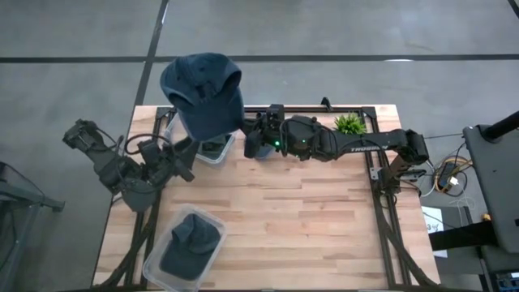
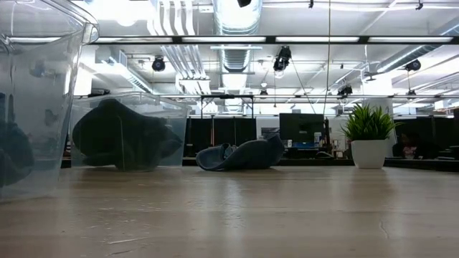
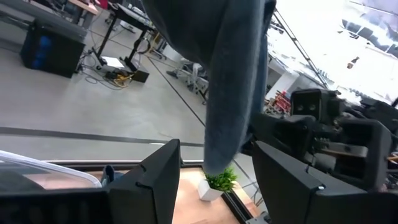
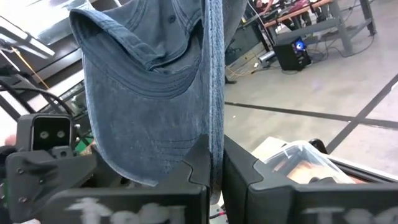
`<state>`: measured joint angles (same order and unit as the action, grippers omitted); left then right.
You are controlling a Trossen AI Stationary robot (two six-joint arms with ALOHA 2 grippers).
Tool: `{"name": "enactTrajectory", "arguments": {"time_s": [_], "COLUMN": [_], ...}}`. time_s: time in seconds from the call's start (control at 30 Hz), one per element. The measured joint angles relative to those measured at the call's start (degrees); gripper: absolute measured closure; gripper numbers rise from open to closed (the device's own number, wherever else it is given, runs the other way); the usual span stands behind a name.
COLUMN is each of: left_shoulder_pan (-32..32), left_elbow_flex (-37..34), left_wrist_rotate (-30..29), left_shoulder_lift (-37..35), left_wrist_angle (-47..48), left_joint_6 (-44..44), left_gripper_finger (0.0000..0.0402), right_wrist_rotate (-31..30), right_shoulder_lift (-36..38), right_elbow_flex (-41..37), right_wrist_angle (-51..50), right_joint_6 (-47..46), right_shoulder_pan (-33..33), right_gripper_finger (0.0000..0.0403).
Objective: Pick & Place hat
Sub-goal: Put the bottom dark blue cap into the bottom transparent bin
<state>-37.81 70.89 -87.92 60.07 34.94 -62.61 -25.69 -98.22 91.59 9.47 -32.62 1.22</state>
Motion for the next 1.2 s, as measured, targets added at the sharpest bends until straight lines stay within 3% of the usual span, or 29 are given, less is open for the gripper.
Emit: {"name": "enactTrajectory", "arguments": {"time_s": [0.57,0.7,0.87,1.2], "left_shoulder_pan": [6.0,6.8,7.0,7.0], "left_elbow_flex": [0.0,0.0,0.0,0.1], "left_wrist_rotate": [3.5,6.5,8.7,9.1], "left_shoulder_lift": [0.0,0.0,0.0,0.0], "left_wrist_angle": [-0.8,-0.9,-1.4,-6.2], "left_joint_6": [2.0,3.0,5.5,14.1], "left_gripper_finger": [0.0213,0.0255,0.0377,0.0397], "right_wrist_rotate": [-1.3,-1.4,-1.6,-1.0], "right_shoulder_lift": [0.0,0.0,-0.1,0.0], "right_elbow_flex": [0.0,0.0,0.0,0.0], "right_wrist_angle": [-0.3,-0.3,-0.4,-0.2], "right_joint_6": [0.6,0.9,1.4,1.8], "right_shoulder_pan": [2.8,3.5,3.8,3.9], "right_gripper_finger": [0.0392,0.0392,0.0392,0.0373]}}
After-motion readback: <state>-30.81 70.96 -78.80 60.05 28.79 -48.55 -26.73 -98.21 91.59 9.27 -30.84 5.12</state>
